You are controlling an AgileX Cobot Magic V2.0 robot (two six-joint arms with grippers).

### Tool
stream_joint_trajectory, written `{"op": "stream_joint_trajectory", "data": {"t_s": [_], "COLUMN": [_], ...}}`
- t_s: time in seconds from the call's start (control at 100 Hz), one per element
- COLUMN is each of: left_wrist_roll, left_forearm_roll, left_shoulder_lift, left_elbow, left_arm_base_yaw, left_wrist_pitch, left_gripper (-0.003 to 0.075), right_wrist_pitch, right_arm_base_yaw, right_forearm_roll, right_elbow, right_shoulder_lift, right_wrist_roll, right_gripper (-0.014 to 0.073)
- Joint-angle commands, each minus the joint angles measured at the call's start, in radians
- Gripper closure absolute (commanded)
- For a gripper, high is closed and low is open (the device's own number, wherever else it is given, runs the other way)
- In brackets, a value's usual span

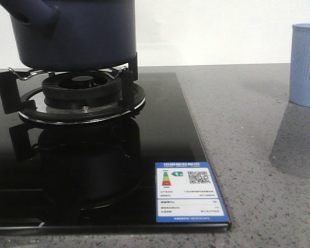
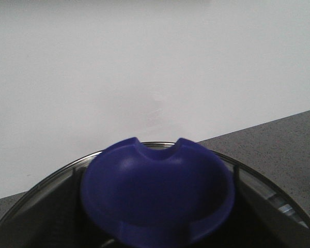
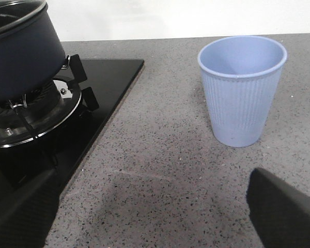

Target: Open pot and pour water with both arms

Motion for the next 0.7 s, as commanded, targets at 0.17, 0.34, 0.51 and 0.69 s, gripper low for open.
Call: {"op": "stream_joint_trajectory", "data": {"t_s": [0.17, 0.34, 0.51, 0.69], "left_wrist_roll": [-0.012, -0.012, -0.012, -0.012], "left_forearm_roll": [-0.001, 0.001, 0.02, 0.026], "left_shoulder_lift": [-0.14, -0.225, -0.302, -0.372], "left_elbow": [-0.036, -0.036, -0.036, -0.036], "left_arm_base_yaw": [0.018, 0.059, 0.115, 0.17], "left_wrist_pitch": [-0.081, -0.064, -0.003, 0.049], "left_gripper": [0.0287, 0.0287, 0.0287, 0.0287], "right_wrist_pitch": [-0.082, -0.124, -0.188, -0.338], "right_arm_base_yaw": [0.0, 0.0, 0.0, 0.0], "right_forearm_roll": [0.022, 0.005, 0.001, 0.001], "right_elbow": [-0.034, -0.022, 0.042, 0.131], "right_shoulder_lift": [0.017, 0.017, 0.017, 0.017], "right_wrist_roll": [-0.012, -0.014, -0.014, -0.014], "right_gripper": [-0.0076, -0.0076, -0.0076, -0.0076]}}
